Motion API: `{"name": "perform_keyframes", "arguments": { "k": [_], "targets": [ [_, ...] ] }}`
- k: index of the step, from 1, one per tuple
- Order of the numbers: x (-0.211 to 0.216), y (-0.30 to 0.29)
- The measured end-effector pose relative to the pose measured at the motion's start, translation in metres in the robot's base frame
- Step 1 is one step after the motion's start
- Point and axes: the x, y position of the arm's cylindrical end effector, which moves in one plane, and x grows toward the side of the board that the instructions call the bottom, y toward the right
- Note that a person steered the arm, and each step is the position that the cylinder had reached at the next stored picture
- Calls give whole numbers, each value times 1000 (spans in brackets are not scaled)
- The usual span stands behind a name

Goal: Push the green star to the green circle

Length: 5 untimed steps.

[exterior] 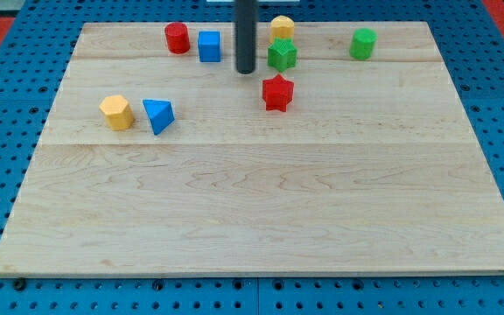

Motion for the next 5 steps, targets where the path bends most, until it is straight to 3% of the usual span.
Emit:
{"name": "perform_keyframes", "arguments": {
  "k": [2, 3, 5],
  "targets": [
    [-44, 67],
    [-44, 119],
    [-30, 126]
  ]
}}
